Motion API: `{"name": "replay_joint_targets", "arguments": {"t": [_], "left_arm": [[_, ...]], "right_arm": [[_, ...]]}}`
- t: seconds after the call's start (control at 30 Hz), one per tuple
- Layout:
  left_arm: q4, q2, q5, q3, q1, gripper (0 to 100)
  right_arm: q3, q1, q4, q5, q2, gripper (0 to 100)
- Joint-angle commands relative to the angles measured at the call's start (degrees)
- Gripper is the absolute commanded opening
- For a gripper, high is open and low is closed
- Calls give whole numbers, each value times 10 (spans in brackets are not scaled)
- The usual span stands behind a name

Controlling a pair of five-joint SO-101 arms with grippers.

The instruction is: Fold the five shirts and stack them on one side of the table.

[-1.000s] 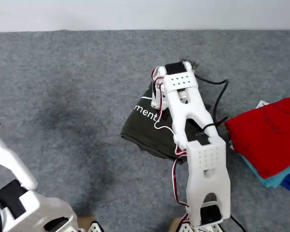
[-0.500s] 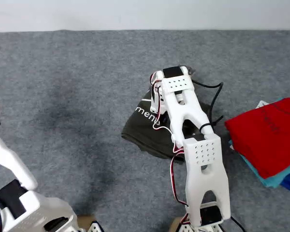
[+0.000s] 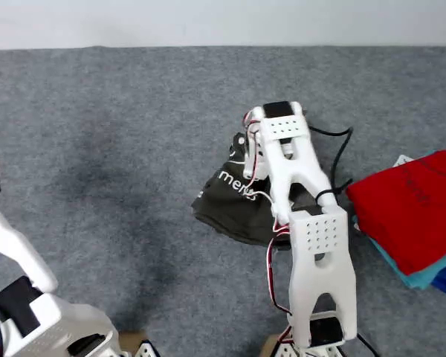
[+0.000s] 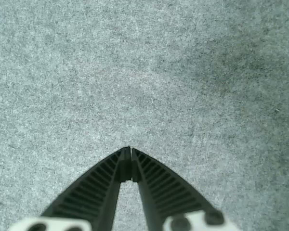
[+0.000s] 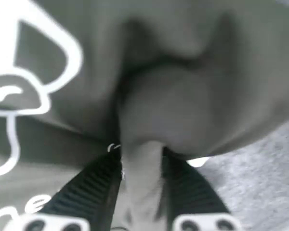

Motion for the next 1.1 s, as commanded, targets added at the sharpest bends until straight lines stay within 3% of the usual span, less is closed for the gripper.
{"name": "replay_joint_targets", "arguments": {"t": [0.0,0.67,1.07], "left_arm": [[1,-29,-8,-15,5,8],[1,-58,-40,-20,6,7],[4,-62,-40,-19,6,8]], "right_arm": [[3,9,23,25,31,13],[5,14,24,61,-302,9],[1,124,22,86,-413,9]]}}
